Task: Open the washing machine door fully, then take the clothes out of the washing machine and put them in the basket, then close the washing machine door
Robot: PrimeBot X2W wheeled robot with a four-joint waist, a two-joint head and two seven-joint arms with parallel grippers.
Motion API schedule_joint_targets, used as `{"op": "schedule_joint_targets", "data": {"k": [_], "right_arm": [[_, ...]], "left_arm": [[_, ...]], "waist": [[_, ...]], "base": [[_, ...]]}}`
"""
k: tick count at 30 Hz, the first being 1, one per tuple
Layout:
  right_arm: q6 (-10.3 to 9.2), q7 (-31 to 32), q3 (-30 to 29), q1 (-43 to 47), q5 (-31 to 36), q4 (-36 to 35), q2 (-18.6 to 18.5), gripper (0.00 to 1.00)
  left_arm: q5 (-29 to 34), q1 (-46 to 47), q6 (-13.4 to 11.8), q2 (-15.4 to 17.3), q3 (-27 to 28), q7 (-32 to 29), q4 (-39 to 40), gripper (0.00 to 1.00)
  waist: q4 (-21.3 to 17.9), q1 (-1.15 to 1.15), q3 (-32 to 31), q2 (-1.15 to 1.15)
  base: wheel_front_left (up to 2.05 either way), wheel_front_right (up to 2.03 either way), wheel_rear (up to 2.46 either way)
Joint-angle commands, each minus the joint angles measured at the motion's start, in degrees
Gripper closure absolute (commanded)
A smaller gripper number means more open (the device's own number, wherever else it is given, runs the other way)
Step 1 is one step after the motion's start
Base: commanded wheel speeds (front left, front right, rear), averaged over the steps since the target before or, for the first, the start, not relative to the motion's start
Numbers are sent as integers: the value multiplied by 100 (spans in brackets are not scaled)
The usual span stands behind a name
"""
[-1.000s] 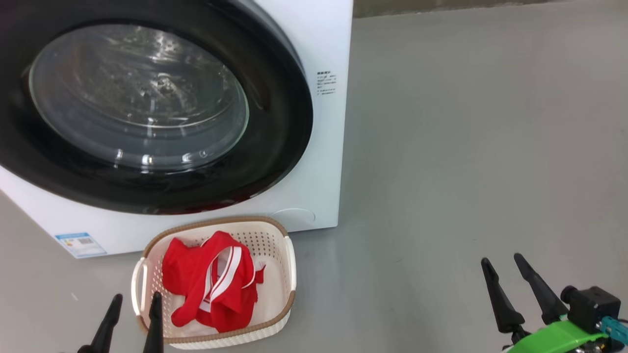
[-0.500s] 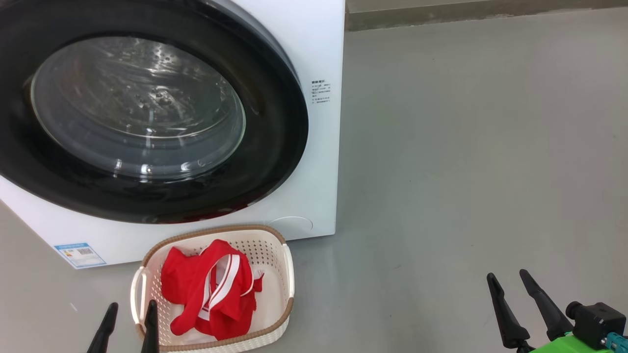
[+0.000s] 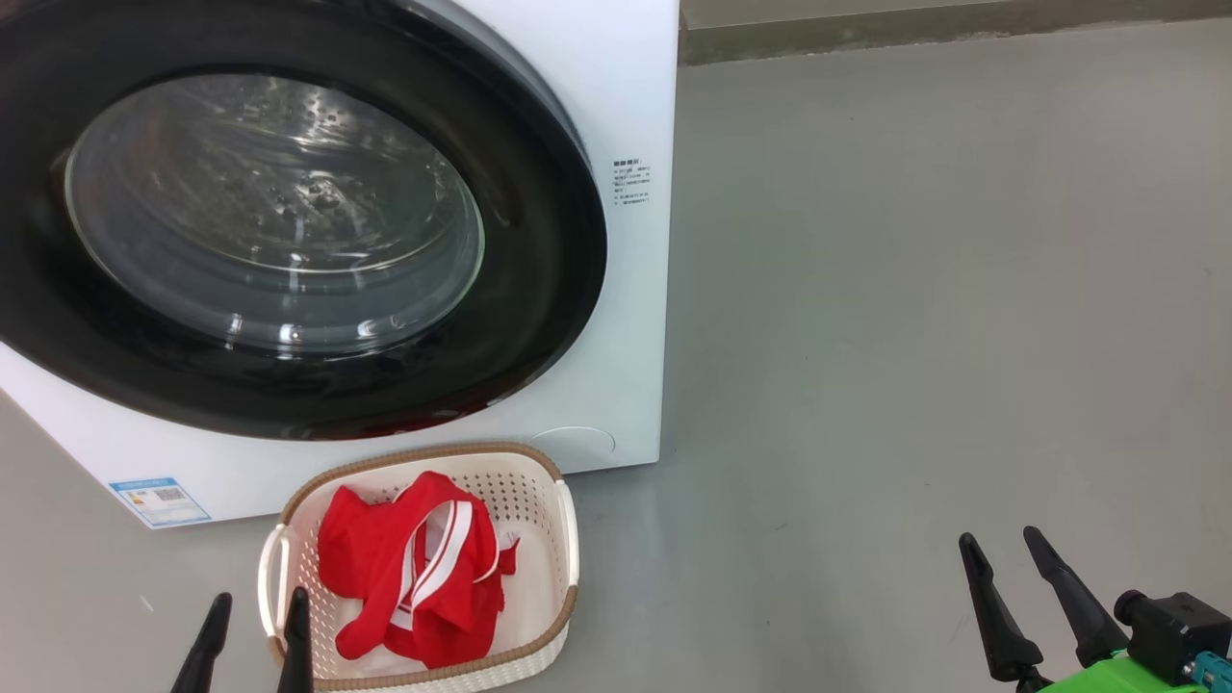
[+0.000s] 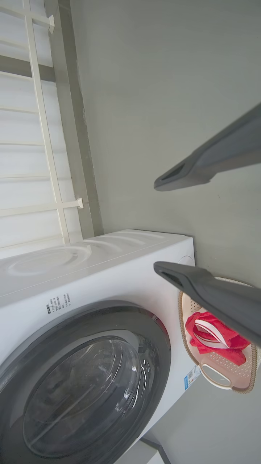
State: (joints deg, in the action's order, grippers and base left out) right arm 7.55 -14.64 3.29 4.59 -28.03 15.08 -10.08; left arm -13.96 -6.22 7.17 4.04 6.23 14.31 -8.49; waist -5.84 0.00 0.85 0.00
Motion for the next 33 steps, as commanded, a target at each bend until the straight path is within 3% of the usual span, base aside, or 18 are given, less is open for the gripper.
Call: {"op": "schedule_joint_targets", "data": {"k": [1, 10, 11, 18, 22, 33], "right_arm": [[-6, -36, 102, -29, 69, -138, -89, 0], [-6, -36, 113, -50, 75, -143, -77, 0], [0, 0, 2, 0, -1, 0, 19, 100], [0, 42, 47, 19, -149, 287, 188, 100], [0, 102, 18, -9, -362, 267, 198, 100], [-1, 273, -55, -110, -940, 237, 231, 100]], "left_arm": [[86, 51, 32, 41, 218, 69, 165, 0], [95, 61, 32, 14, 233, 69, 174, 0], [31, -16, 0, -17, 20, 0, 21, 100], [-133, -38, -8, -137, -21, -78, -301, 100], [-386, -2, -7, -136, -22, -148, -303, 100], [-1075, 113, -3, -134, -27, -318, -328, 100]], "waist": [[0, 0, 2, 0], [-12, 0, 20, 0], [-12, 0, 20, 0], [-6, 1, 19, 0], [19, 13, 3, 0], [72, 0, 8, 0]], "base": [[0, 0, 0], [0, 0, 0], [0, 0, 0], [0, 0, 0], [0, 0, 0], [0, 0, 0]]}}
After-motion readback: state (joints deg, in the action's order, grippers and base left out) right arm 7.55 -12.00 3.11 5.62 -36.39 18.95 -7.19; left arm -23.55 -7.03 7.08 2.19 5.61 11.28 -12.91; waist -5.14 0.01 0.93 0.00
